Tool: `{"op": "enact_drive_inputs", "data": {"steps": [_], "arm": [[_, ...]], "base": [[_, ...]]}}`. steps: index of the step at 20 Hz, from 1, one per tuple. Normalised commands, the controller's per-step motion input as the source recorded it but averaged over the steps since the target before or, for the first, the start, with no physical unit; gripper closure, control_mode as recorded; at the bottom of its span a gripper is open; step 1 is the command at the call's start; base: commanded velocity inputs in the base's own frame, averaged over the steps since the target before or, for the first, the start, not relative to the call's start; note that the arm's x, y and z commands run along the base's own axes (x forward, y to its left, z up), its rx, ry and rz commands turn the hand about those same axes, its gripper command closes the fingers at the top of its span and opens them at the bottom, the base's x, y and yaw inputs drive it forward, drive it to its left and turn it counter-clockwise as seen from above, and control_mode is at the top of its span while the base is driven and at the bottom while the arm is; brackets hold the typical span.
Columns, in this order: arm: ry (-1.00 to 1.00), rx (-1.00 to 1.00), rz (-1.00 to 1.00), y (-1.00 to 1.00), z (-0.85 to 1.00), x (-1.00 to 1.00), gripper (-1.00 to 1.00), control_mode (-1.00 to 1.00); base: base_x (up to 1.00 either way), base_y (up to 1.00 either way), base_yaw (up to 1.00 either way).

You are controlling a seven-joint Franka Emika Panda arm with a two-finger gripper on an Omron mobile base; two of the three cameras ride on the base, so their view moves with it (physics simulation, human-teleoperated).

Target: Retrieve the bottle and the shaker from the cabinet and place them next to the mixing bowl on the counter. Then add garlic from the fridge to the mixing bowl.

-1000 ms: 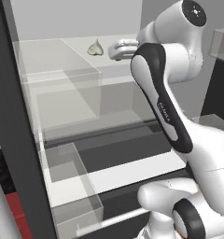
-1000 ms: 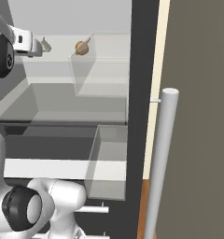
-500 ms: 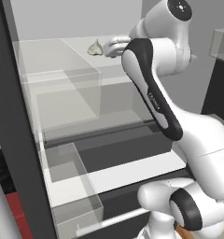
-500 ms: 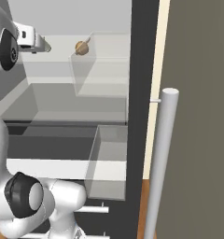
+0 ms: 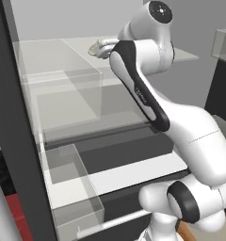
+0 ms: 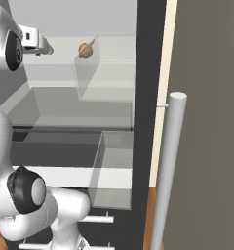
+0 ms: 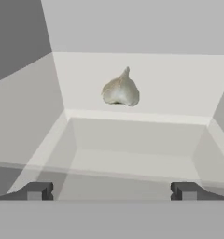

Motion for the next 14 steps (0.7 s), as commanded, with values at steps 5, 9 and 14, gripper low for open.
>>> {"op": "enact_drive_inputs", "data": {"steps": [5, 9, 14], "arm": [[0.00, -0.04, 0.00, 0.13, 0.00, 0.47, -1.00, -1.00], [0.00, -0.03, 0.00, 0.00, -0.03, 0.43, -1.00, -1.00], [0.00, 0.00, 0.00, 0.00, 0.00, 0.37, -1.00, -1.00]], "base": [[0.00, 0.00, 0.00], [0.00, 0.00, 0.00], [0.00, 0.00, 0.00]]}}
